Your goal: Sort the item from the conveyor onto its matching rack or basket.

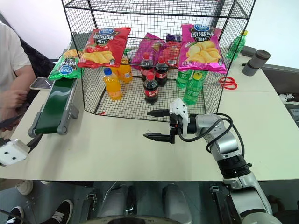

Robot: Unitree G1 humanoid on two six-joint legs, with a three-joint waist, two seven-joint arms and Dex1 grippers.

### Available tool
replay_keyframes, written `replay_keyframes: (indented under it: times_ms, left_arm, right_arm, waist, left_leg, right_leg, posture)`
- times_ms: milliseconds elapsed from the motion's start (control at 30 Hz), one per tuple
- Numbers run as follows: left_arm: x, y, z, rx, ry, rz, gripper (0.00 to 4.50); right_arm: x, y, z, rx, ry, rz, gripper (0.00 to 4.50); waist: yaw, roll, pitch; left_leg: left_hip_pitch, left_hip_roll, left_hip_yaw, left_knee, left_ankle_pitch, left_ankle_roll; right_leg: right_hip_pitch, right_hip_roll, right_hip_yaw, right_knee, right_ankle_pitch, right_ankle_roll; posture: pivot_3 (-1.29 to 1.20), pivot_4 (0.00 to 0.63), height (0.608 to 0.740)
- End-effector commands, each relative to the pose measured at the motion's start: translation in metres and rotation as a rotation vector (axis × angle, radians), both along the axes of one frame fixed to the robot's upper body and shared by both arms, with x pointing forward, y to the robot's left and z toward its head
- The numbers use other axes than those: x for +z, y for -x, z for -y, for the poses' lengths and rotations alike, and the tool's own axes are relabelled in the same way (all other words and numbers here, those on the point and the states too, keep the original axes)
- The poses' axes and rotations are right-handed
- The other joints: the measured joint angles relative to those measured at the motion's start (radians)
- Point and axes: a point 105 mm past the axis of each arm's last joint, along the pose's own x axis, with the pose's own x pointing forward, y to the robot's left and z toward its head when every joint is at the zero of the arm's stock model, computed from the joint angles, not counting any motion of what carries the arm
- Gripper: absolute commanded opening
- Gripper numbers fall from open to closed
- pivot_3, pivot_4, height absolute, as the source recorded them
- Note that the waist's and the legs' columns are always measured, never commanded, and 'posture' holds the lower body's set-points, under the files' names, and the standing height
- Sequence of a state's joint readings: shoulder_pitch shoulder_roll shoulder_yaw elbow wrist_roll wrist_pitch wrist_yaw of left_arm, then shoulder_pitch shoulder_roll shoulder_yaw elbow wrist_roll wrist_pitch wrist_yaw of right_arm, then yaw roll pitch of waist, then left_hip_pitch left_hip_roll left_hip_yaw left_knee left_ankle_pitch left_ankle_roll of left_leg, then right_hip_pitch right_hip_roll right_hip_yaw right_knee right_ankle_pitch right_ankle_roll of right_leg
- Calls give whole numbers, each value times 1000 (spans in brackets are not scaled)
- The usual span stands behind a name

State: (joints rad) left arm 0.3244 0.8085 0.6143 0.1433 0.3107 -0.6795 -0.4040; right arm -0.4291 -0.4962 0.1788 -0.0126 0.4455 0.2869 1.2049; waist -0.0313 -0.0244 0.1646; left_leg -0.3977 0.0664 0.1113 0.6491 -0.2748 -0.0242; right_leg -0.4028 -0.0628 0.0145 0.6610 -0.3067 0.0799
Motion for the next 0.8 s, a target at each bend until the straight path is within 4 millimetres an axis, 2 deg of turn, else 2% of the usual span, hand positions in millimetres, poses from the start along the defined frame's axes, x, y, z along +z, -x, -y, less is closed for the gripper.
replay_keyframes:
  times_ms: [33, 200, 367, 800]
  left_arm:
    - [14, -1, -9, 34, -71, 68, 4500]
    - [13, -6, -13, 44, -101, 75, 4500]
    - [13, -9, -15, 48, -123, 80, 4500]
    - [4, -15, -14, 34, -107, 49, 4500]
  right_arm:
    - [7, 10, -6, 57, -21, -1, 4469]
    - [10, 11, -7, 44, -53, 10, 4469]
    - [10, -3, -4, -53, -69, 66, 4469]
    - [9, -4, -3, -65, -64, 84, 4469]
  waist:
    - [-7, 0, 0]
    - [-17, 0, 0]
    - [-16, 0, 0]
    - [-14, 0, 0]
  left_leg:
    - [0, 0, 0, 0, 0, 0]
    - [-1, 0, 0, 0, 0, 0]
    - [-1, 0, 0, 0, 0, 0]
    - [-2, 0, 1, 0, 0, 0]
  right_leg:
    - [0, 0, 0, 0, 0, 0]
    - [-2, 0, -1, 0, 0, 1]
    - [-2, 0, -2, 1, 2, 3]
    - [-2, 0, -4, 1, 2, 3]
  posture:
    - [0, 150, 740]
    - [0, 150, 740]
    - [0, 150, 740]
    - [0, 150, 740]
